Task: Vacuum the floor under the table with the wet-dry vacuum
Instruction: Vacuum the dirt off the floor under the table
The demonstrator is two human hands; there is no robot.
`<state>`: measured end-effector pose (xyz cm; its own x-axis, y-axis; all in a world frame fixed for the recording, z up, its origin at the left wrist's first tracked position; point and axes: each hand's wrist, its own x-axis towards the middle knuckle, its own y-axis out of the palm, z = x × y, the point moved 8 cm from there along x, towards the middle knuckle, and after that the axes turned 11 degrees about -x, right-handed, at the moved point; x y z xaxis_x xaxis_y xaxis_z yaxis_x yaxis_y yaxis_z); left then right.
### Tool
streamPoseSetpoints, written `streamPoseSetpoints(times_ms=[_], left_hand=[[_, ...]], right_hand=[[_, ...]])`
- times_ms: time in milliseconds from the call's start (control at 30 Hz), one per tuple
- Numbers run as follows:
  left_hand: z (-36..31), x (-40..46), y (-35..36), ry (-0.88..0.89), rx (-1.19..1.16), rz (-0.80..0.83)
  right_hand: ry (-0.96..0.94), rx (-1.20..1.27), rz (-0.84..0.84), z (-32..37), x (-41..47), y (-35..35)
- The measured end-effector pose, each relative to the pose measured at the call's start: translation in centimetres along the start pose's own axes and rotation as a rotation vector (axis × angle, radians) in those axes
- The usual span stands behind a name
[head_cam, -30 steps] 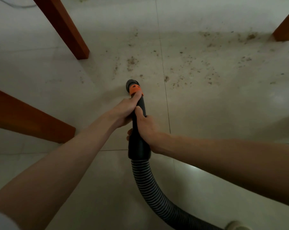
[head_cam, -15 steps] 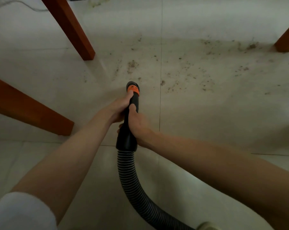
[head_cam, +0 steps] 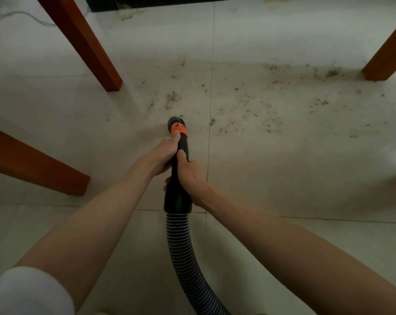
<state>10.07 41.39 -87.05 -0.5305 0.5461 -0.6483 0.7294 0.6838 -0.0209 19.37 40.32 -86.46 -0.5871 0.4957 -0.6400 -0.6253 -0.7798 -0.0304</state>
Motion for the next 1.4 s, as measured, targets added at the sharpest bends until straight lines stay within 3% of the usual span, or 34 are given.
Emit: streamPoseSetpoints(times_ms=[433,833,1067,1400], left_hand=[[-1.9,3.0,-2.6,0.026,0.047,-0.1],[-1.2,2.1,0.0,0.027,0.068,0.016],[-1.2,1.9,0.7,0.035,0.077,0.006],[0.6,0.2,2.0,0.032,0.117,0.082]], right_hand=[[-0.059,-0.025,0.055,2.0,3.7,1.6],[-0.044,0.002,-0.07,0.5,2.4,0.0],[-0.064,-0.011,-0.075,0.9,1.9,-0.8],[0.0,0.177,-0.101,-1.4,-0.3,-0.8]])
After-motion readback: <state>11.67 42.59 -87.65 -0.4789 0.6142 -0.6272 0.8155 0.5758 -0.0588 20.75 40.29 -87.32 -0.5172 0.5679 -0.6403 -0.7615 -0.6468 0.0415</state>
